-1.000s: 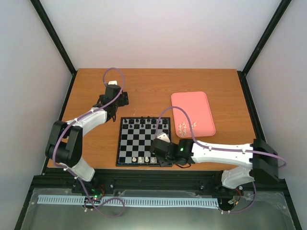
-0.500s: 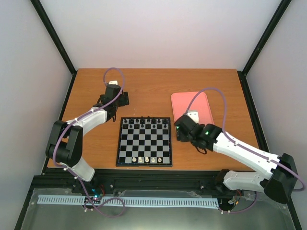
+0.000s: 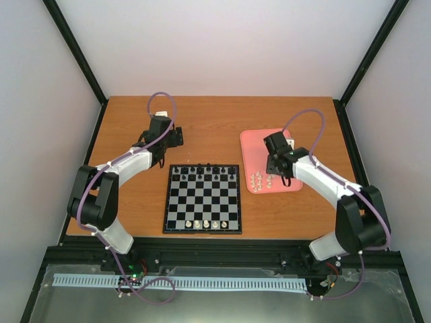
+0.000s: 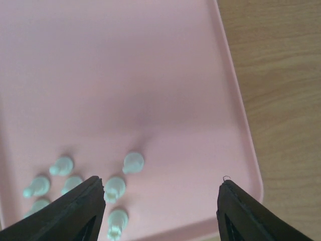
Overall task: Set up the chess pieces on the board
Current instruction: Pick up the chess piece from the storage box.
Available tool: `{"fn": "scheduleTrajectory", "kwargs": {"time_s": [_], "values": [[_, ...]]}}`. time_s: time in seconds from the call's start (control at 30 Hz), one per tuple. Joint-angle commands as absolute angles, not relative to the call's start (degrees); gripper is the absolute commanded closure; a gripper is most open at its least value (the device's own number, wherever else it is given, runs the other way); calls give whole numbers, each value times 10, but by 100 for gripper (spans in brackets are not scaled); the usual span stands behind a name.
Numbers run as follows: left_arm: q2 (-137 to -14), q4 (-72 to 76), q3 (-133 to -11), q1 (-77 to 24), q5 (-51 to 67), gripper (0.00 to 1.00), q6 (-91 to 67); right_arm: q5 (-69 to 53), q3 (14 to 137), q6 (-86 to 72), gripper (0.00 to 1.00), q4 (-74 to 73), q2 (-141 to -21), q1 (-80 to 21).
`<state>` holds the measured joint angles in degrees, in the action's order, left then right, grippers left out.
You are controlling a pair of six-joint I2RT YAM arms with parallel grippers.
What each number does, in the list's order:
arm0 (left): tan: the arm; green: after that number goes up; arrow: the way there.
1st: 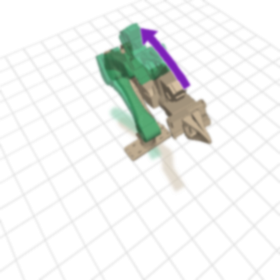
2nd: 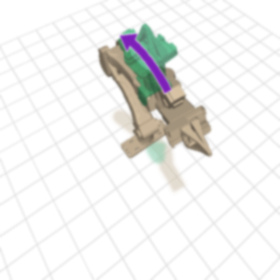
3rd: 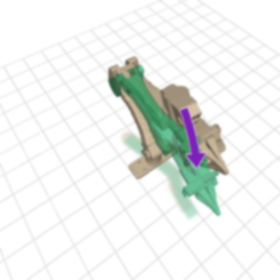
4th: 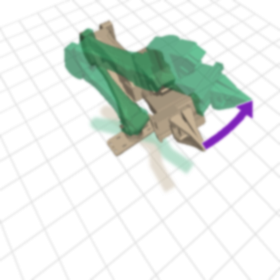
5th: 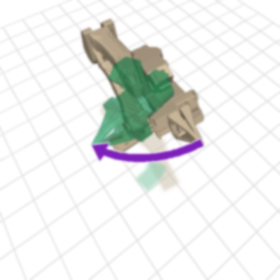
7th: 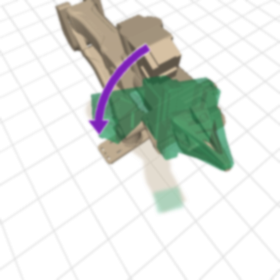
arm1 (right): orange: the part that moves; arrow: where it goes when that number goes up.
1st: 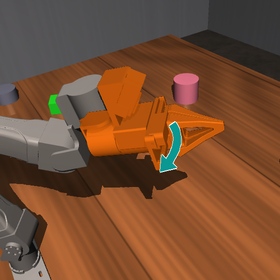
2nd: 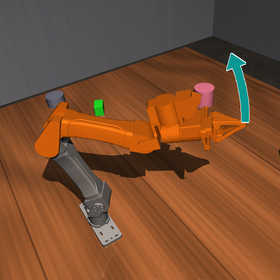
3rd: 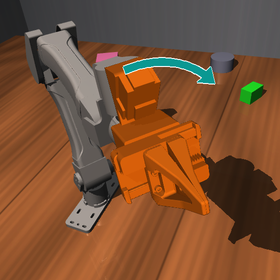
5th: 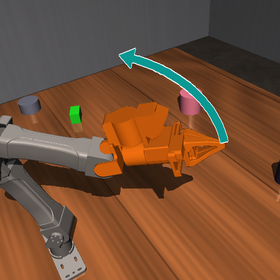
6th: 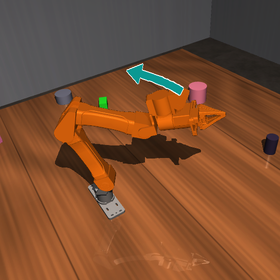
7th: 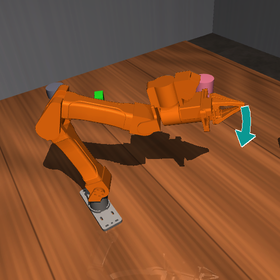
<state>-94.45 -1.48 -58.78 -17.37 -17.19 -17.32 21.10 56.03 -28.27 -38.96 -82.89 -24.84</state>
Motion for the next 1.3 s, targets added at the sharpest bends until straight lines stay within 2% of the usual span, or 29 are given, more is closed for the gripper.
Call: {"fn": "scheduleTrajectory", "kwargs": {"time_s": [0.0, 0.17, 0.27, 0.3, 0.4, 0.6, 1.13, 1.27], "values": [[-953, -23, -613, -175, -158, 0, -163, 162, 599, -256, 31, -335, -874, -220], [-953, -24, -612, -175, -157, 0, -162, 143, 615, -252, 33, -323, -919, -217], [-950, -22, -609, -175, -157, 0, -161, 134, 615, -252, 58, -318, -941, -211], [-950, -22, -609, -175, -158, 0, -160, 130, 615, -252, 59, -318, -948, -209], [-950, -23, -609, -175, -160, 0, -158, 128, 610, -251, 59, -316, -954, -207], [-952, -22, -610, -175, -159, 0, -158, 118, 596, -250, 50, -315, -944, -203], [-955, -21, -607, -175, -167, 0, -156, 105, 574, -250, 59, -298, -959, -196], [-955, -20, -606, -175, -167, 0, -156, 107, 564, -253, 59, -296, -946, -196]]}}
